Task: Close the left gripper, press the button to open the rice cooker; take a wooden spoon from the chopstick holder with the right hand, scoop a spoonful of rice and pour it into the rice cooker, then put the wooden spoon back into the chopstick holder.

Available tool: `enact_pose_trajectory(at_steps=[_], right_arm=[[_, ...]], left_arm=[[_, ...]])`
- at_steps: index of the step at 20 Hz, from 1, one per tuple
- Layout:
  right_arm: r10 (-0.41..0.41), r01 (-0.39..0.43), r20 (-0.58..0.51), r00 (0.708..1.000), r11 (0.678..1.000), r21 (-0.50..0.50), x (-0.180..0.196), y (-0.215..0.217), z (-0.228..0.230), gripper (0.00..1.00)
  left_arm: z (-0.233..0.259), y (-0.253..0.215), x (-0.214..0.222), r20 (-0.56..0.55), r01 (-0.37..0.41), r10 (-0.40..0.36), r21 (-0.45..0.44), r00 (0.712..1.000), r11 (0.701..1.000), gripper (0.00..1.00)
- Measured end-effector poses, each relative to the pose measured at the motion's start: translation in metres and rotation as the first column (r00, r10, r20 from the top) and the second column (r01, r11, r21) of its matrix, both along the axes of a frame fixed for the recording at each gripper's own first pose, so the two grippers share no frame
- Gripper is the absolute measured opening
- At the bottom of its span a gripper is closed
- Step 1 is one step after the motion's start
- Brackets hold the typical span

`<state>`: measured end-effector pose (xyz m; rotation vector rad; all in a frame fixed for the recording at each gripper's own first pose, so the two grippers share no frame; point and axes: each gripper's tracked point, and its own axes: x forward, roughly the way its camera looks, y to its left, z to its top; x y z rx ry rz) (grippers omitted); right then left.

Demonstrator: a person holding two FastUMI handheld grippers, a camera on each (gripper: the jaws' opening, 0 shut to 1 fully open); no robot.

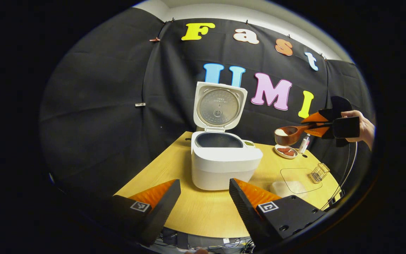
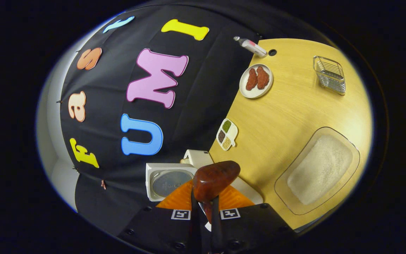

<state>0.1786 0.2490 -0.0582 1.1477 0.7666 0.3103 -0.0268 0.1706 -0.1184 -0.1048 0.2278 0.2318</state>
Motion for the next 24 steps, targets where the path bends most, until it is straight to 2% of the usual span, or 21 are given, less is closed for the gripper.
enact_pose_trajectory(at_steps=[6,11,14,19,24], right_arm=[[0.063,-0.063,0.030,0.998,0.998,-0.023,0.016,0.070,0.002,0.16],[0.112,-0.104,0.075,0.991,0.989,-0.105,0.031,0.125,-0.015,0.16],[0.156,-0.132,0.112,0.981,0.972,-0.196,0.033,0.153,-0.031,0.16],[0.254,-0.166,0.222,0.941,0.921,-0.351,0.029,0.183,-0.043,0.16],[0.341,-0.155,0.348,0.873,0.872,-0.464,0.038,0.214,-0.040,0.15]], left_arm=[[-0.006,0.029,-0.008,-0.006,-0.081,0.081,-0.025,0.997,0.996,0.95],[-0.015,0.043,-0.012,-0.017,-0.136,0.135,-0.066,0.991,0.989,0.95],[-0.022,0.048,-0.013,-0.037,-0.146,0.144,-0.065,0.989,0.987,0.96],[-0.021,0.050,-0.013,-0.032,-0.153,0.151,-0.084,0.988,0.985,0.95],[-0.025,0.051,-0.008,-0.028,-0.167,0.164,-0.122,0.986,0.978,0.95]])
